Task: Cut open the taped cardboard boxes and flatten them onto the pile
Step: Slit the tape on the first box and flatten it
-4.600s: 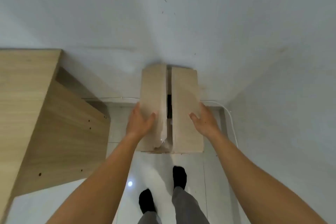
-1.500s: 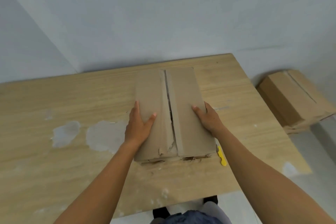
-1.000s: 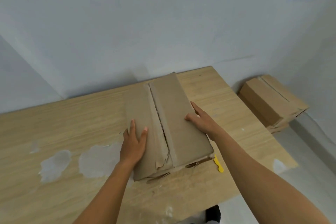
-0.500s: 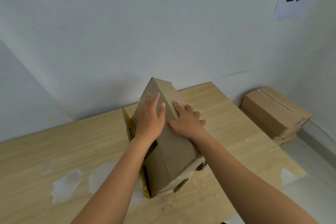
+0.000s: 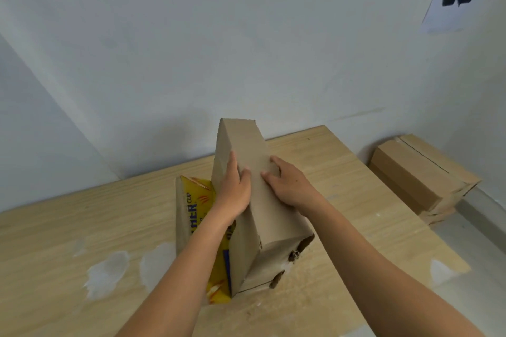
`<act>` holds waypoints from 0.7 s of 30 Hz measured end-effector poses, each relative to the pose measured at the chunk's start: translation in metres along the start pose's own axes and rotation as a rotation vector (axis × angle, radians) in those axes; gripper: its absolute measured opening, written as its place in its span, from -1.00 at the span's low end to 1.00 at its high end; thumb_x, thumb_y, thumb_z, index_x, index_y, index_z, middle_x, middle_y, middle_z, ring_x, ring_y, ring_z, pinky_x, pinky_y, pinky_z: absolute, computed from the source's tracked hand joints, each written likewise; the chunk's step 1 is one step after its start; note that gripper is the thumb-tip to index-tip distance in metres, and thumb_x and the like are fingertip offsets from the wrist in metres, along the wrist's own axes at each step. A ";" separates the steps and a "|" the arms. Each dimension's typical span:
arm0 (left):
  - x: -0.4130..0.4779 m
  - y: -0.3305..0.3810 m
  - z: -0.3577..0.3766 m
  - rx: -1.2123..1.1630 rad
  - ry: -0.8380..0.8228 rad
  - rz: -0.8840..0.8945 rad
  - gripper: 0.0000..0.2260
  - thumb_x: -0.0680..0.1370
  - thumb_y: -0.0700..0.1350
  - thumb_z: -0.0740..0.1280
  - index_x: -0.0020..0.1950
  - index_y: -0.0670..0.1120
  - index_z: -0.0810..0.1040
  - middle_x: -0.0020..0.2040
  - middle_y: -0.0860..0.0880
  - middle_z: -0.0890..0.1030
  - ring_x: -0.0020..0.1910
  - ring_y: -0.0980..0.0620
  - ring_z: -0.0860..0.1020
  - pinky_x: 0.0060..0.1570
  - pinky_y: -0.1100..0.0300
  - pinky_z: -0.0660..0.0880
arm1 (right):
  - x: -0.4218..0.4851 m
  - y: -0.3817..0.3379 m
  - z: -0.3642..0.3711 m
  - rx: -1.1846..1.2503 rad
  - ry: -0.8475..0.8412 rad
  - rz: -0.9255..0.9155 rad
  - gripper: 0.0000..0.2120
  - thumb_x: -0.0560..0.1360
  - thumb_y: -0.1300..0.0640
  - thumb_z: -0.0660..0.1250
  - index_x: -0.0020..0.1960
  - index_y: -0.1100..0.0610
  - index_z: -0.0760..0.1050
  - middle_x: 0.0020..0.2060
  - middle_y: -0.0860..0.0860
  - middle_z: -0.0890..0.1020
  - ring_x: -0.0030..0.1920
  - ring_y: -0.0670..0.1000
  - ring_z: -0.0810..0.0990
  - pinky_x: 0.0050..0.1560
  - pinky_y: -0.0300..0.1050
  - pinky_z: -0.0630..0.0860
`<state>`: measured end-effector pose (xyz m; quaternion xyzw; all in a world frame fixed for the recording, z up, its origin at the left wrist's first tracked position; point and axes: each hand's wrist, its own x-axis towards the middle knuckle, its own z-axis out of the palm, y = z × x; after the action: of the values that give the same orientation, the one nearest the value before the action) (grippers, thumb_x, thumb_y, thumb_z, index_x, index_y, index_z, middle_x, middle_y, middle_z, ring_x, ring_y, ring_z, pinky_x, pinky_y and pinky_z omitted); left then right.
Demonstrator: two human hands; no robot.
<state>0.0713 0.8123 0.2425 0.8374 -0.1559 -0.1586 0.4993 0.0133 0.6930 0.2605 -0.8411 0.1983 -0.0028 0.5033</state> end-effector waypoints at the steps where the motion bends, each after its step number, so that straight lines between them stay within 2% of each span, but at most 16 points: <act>1: 0.000 -0.003 0.000 -0.043 0.006 -0.005 -0.48 0.67 -0.04 0.04 0.58 0.05 -0.10 0.54 0.01 0.19 0.43 0.00 0.29 0.41 0.07 0.25 | -0.001 -0.004 -0.003 -0.047 0.021 -0.003 -0.46 0.60 -0.01 0.17 0.51 0.16 0.14 0.42 0.07 0.35 0.38 0.08 0.35 0.31 -0.08 0.30; 4: -0.005 -0.010 -0.002 -0.135 -0.004 -0.009 -0.48 0.63 -0.02 0.08 0.57 0.09 0.01 0.48 0.06 0.32 0.34 0.06 0.40 0.35 0.00 0.37 | -0.001 -0.009 -0.006 -0.231 0.067 -0.020 -0.58 0.60 0.00 0.18 0.38 0.18 0.30 0.30 0.11 0.46 0.27 0.13 0.44 0.24 -0.02 0.39; 6: -0.010 -0.014 -0.003 -0.157 -0.011 -0.027 -0.43 0.57 0.03 0.11 0.57 0.09 0.05 0.48 0.07 0.32 0.36 0.07 0.40 0.36 -0.01 0.37 | -0.002 -0.009 -0.002 -0.272 0.054 -0.046 -0.63 0.59 0.03 0.18 0.34 0.17 0.32 0.25 0.12 0.50 0.24 0.15 0.47 0.21 0.01 0.41; 11: -0.002 -0.023 -0.020 -0.048 0.120 -0.095 -0.52 0.62 -0.06 0.14 0.55 0.04 0.15 0.51 -0.02 0.27 0.45 -0.01 0.29 0.44 0.00 0.23 | -0.012 -0.010 0.023 -0.176 -0.052 -0.117 -0.52 0.62 0.11 0.11 0.51 0.15 0.10 0.39 0.14 0.37 0.35 0.16 0.37 0.33 -0.02 0.31; 13: 0.005 -0.025 -0.029 -0.045 0.133 -0.143 -0.47 0.59 0.04 0.21 0.54 0.06 0.16 0.50 -0.05 0.27 0.43 -0.04 0.30 0.41 0.03 0.25 | -0.013 -0.011 0.038 -0.158 -0.095 -0.152 -0.48 0.64 0.10 0.07 0.54 0.13 0.00 0.47 0.11 0.27 0.42 0.13 0.29 0.40 -0.01 0.25; 15: 0.010 -0.029 -0.037 -0.074 0.153 -0.212 -0.35 0.52 0.20 0.29 0.54 0.09 0.14 0.49 -0.05 0.25 0.40 -0.07 0.32 0.32 0.04 0.29 | -0.014 -0.009 0.054 -0.114 -0.129 -0.201 -0.49 0.65 0.08 0.04 0.56 0.10 -0.01 0.50 0.06 0.21 0.46 0.09 0.24 0.43 0.01 0.20; 18: 0.010 -0.039 -0.043 -0.121 0.195 -0.294 -0.25 0.46 0.27 0.32 0.55 0.12 0.07 0.49 -0.05 0.21 0.37 -0.11 0.33 0.21 0.04 0.32 | -0.016 -0.004 0.069 0.020 -0.211 -0.227 -0.53 0.66 0.02 -0.01 0.55 0.04 0.06 0.50 -0.01 0.21 0.49 -0.01 0.18 0.49 0.01 0.13; 20: 0.009 -0.049 -0.046 -0.117 0.227 -0.307 -0.20 0.41 0.29 0.36 0.54 0.14 0.06 0.48 -0.06 0.23 0.35 -0.12 0.34 0.25 0.01 0.35 | -0.013 0.000 0.067 0.076 -0.254 -0.182 -0.56 0.66 0.04 0.01 0.52 0.06 0.16 0.48 -0.02 0.26 0.47 -0.04 0.20 0.47 -0.15 0.09; 21: 0.007 -0.053 -0.047 -0.115 0.234 -0.311 -0.16 0.37 0.30 0.38 0.53 0.15 0.06 0.47 -0.06 0.25 0.34 -0.12 0.36 0.27 -0.02 0.36 | -0.011 0.003 0.064 0.079 -0.262 -0.171 -0.59 0.66 0.05 0.03 0.49 0.10 0.23 0.46 0.01 0.31 0.45 -0.03 0.25 0.44 -0.19 0.14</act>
<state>0.1030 0.8703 0.2157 0.8342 0.0439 -0.1439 0.5305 0.0154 0.7495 0.2279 -0.8275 0.0584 0.0565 0.5555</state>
